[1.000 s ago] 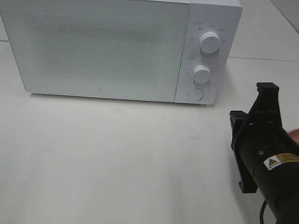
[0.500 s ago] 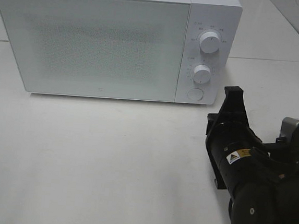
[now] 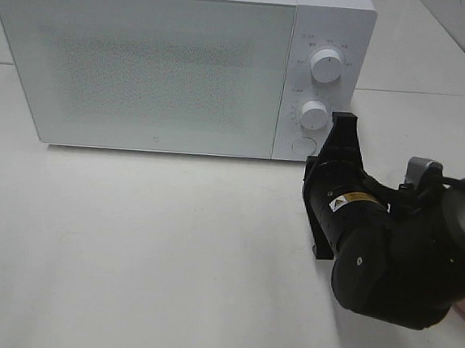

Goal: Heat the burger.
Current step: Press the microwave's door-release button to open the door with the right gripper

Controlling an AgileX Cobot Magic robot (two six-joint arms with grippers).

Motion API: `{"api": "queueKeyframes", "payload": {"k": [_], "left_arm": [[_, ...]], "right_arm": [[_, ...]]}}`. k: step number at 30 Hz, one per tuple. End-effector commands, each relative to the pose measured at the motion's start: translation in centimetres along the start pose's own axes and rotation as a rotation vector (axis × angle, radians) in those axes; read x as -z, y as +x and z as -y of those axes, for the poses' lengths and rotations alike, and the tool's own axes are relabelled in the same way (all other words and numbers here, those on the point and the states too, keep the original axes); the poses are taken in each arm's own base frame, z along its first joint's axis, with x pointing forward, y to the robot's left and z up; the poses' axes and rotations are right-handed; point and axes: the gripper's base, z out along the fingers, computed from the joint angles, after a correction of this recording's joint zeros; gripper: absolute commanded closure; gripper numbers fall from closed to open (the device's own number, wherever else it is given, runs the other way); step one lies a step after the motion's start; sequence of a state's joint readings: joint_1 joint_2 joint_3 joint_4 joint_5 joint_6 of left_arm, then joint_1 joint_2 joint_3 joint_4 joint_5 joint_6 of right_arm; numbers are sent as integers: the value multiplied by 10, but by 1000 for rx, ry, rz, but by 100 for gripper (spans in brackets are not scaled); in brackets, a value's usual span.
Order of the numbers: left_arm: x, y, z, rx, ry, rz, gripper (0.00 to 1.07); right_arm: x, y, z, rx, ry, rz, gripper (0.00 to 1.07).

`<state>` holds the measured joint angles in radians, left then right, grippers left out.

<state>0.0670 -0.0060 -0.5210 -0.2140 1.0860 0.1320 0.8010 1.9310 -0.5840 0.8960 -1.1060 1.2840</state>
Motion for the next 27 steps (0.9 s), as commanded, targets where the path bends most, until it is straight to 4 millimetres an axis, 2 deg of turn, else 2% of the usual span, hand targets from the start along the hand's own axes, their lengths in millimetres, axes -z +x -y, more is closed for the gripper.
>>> {"api": "queueKeyframes", "payload": {"k": [1,16,20,27], "left_arm": [[2,1,1,-3,11,27,7],[2,1,1,-3,11,27,7],[2,1,1,-3,11,27,7],[2,1,1,-3,11,27,7]], "right_arm": [[-11,0,-1,-14,15,-13,107],[-57,1,-2,-47,57,-30,106],[-62,4,-1,-46,55,-34,106],[-70,-2,-3,-51,58,-7,106]]}}
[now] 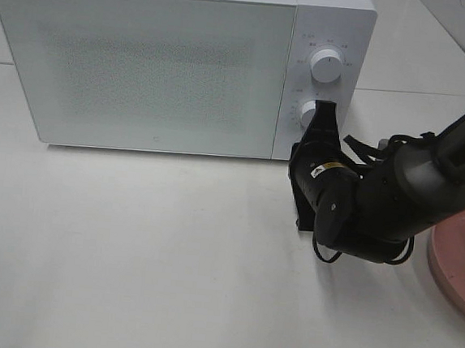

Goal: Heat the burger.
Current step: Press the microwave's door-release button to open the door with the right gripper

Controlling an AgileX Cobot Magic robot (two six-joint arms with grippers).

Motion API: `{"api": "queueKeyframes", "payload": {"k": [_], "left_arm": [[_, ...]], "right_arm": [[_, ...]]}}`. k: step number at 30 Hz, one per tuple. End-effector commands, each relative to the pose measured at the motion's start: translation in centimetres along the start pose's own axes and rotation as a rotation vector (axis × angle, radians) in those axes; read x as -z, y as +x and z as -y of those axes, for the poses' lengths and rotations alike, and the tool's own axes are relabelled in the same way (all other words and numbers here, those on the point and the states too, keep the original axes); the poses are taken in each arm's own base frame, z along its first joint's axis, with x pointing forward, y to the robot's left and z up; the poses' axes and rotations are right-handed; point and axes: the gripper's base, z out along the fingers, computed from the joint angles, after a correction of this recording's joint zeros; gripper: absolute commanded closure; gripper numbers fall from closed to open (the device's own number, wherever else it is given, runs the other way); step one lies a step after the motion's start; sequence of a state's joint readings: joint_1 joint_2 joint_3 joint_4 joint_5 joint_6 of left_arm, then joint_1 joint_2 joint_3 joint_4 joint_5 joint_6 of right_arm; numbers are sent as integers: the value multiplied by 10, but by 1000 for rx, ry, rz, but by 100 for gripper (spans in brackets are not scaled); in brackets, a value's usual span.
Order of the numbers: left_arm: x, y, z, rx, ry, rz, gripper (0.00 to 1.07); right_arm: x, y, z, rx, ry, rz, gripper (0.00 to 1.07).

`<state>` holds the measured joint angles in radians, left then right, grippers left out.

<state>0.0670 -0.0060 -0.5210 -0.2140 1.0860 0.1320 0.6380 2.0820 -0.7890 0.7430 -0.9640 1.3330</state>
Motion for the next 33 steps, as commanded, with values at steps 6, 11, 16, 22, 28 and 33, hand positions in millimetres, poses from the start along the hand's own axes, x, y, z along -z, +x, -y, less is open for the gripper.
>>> {"api": "queueKeyframes", "payload": {"k": [6,11,16,22,28,33], "left_arm": [[2,1,1,-3,11,27,7],[2,1,1,-3,11,27,7],[2,1,1,-3,11,27,7],[2,1,1,-3,11,27,7],[2,1,1,-3,11,27,7],[2,1,1,-3,11,27,7]], "right_arm": [[-10,-6,-4,16,2,25,105],[-15,-4,1,17,15,25,105],[-17,-3,1,18,11,25,105],[-22,-2,4,19,13,30,105],[-26,2,1,19,-2,28,105],[-29,-2,-3,15,-20,45,104]]}}
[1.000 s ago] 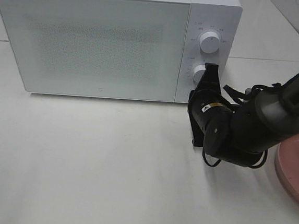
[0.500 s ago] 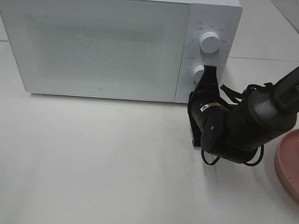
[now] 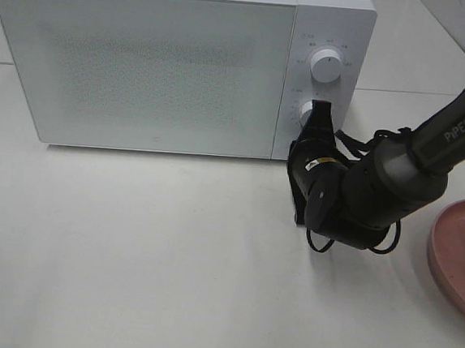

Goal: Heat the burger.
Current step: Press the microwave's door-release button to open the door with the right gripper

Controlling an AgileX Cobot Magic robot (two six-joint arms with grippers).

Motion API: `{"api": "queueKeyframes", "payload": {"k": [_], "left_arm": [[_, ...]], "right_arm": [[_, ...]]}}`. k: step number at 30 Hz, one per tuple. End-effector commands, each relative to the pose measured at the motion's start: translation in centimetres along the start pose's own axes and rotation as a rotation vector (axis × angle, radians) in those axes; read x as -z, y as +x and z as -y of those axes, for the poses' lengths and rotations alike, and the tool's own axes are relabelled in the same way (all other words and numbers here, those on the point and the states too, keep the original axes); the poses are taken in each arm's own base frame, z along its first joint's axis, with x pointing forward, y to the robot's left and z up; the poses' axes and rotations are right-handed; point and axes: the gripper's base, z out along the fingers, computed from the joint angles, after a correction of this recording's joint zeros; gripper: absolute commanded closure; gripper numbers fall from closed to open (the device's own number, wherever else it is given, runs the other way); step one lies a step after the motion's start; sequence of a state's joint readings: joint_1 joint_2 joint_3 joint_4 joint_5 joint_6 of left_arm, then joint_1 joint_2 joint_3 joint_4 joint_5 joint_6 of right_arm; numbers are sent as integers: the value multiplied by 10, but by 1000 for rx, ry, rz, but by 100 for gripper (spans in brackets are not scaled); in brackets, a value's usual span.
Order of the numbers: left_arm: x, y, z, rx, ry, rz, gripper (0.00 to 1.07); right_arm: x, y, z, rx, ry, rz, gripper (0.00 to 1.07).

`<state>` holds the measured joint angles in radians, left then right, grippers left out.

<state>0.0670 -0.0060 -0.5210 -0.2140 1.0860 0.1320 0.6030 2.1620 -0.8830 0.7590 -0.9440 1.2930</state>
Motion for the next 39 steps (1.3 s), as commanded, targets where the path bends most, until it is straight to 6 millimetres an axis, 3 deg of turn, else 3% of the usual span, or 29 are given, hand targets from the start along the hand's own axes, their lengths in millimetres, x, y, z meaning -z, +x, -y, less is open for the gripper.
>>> {"api": "queueKeyframes", "payload": {"k": [1,12,25,39], "left_arm": [[2,1,1,-3,11,27,7],[2,1,1,-3,11,27,7],[2,1,1,-3,11,27,7],[2,1,1,-3,11,27,7]], "right_arm": [[-3,-2,-7,6,-30,10,104],[-8,-3,-20,-17,-100,40,104],[-29,5,-39,-72,-201,74,103],[-28,4,-41,-64,-220,79,102]]}}
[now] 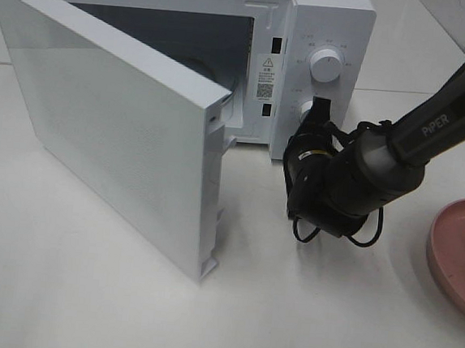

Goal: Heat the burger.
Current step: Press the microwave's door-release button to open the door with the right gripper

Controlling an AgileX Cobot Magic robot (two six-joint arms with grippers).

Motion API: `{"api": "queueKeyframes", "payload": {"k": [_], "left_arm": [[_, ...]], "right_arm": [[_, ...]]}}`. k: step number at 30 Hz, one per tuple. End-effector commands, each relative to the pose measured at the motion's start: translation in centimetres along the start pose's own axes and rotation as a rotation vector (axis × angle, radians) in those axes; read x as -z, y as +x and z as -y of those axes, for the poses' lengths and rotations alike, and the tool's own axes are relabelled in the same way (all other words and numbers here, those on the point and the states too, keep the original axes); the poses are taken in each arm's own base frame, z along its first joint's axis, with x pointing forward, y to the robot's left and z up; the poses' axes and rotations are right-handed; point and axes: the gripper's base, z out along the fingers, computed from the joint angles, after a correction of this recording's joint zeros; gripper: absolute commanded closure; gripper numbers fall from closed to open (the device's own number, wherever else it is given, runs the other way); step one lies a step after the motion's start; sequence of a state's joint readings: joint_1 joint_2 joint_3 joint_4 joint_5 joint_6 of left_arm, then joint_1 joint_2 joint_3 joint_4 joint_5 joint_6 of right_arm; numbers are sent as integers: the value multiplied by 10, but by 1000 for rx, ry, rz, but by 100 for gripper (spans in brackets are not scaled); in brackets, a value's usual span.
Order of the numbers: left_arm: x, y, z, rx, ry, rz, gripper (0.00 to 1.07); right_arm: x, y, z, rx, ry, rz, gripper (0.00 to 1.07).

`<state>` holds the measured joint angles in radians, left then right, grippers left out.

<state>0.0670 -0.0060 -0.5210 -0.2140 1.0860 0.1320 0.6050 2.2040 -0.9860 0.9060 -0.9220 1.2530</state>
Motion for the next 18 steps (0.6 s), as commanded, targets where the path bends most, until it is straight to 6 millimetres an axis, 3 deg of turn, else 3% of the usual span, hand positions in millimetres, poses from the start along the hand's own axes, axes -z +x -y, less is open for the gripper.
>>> {"api": "queueKeyframes", "payload": {"k": [1,9,18], "left_arm": [[2,1,1,-3,11,27,7],[2,1,1,-3,11,27,7],[2,1,1,-3,11,27,7]], "right_arm": [[-11,3,-35,20,-225,-13,102],[0,1,-27,50,-196,-27,102],[14,15,-17,82,-133,-81,102]]}}
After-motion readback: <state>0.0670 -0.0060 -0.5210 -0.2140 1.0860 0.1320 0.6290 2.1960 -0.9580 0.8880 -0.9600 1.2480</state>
